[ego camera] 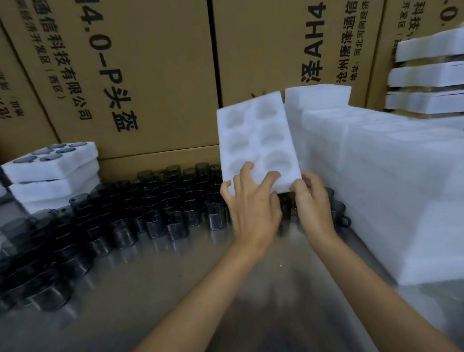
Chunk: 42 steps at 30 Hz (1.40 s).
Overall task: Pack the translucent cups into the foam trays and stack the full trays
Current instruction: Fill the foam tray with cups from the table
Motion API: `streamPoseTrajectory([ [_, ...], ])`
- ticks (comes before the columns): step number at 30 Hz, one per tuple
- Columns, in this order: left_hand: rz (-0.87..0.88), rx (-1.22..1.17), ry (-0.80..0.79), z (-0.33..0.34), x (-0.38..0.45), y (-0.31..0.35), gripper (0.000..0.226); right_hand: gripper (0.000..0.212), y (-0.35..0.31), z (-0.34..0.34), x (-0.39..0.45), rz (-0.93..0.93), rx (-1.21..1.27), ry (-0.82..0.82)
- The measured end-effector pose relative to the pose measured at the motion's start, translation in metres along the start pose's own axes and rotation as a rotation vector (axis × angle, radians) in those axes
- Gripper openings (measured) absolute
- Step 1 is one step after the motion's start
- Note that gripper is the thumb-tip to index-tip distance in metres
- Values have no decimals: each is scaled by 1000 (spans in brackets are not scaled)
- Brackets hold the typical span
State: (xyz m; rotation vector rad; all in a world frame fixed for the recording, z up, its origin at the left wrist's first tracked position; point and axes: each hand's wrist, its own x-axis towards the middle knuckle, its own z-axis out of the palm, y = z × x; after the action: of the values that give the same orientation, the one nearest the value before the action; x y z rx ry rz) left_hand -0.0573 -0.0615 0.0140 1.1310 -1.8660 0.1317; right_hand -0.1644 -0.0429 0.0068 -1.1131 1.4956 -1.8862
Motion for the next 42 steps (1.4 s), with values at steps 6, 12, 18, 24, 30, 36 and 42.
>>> streamPoseTrajectory([
  [6,6,164,-149,-64,-66,-35,44,38,-16,20,-33,156,52,-303],
  [12,1,-9,-347,-107,-117,-73,38,44,-9,44,-73,264,-187,-406],
  [18,-183,-268,-12,-140,-103,-111,15,57,-11,32,-79,306,-301,-642],
  [24,-516,-211,-246,-136,-90,-141,46,51,-18,31,-78,355,-481,-810],
  [30,-614,-174,-381,-127,-100,-150,47,28,7,28,-67,136,-735,-596],
  [36,-702,-208,-419,-118,-97,-146,55,27,27,33,-55,112,-827,-277],
  [42,-792,-351,-387,-109,-91,-151,31,14,37,39,-41,41,-756,-314],
])
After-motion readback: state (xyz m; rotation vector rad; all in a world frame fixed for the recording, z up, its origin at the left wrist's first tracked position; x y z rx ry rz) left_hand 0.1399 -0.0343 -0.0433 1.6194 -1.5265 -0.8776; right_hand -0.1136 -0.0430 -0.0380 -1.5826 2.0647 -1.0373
